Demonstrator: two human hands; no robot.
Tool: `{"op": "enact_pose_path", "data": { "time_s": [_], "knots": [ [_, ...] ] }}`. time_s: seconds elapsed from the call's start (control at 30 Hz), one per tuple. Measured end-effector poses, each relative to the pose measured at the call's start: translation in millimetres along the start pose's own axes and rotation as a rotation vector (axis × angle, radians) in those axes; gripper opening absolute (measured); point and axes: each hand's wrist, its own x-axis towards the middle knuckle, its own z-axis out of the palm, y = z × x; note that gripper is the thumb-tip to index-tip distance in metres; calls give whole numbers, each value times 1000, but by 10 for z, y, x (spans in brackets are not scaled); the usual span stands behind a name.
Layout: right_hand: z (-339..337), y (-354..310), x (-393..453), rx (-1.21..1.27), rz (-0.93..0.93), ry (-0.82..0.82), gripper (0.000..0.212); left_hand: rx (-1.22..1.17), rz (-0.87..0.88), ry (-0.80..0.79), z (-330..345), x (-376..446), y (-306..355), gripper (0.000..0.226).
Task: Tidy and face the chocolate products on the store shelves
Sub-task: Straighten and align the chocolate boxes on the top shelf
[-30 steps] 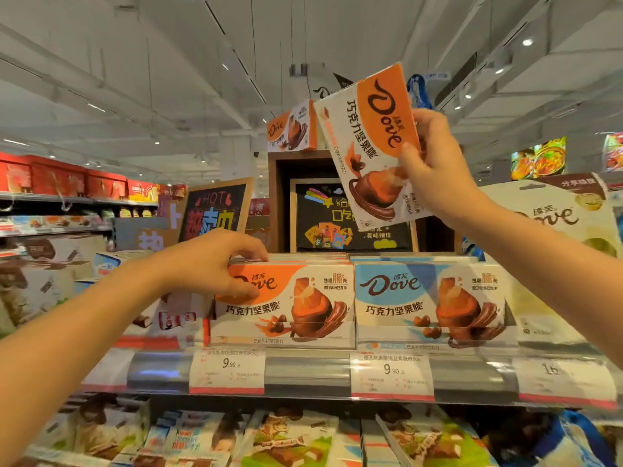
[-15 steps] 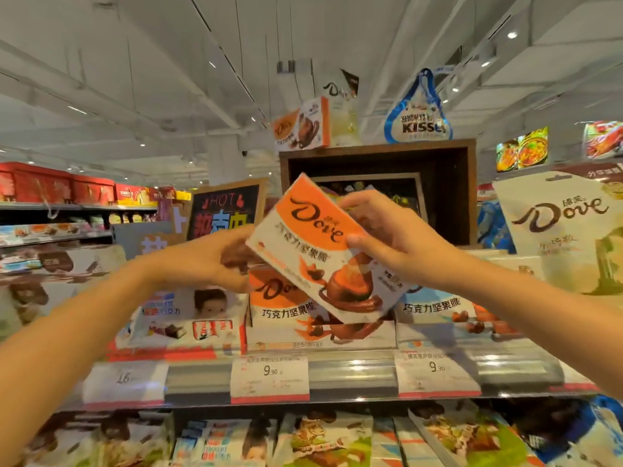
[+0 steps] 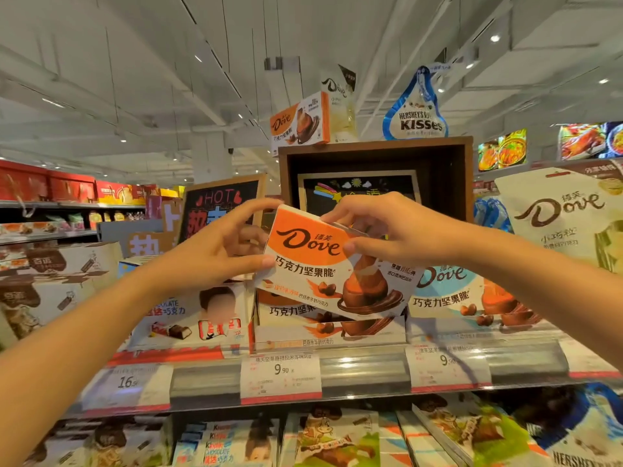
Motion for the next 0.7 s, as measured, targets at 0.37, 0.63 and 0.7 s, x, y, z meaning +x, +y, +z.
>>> {"op": "enact_pose_path", "data": {
  "time_s": [0.37, 0.63, 0.7],
  "knots": [
    [-79, -22, 39, 60, 6, -37, 35, -38, -4, -4, -4, 6, 7, 76],
    [-60, -2, 39, 156, -19, -37, 29, -22, -50, 12, -4, -2, 33, 62],
    [-76, -10, 46, 169, -20, -52, 29, -29, -57, -11, -8, -12, 57, 61]
  ]
}}
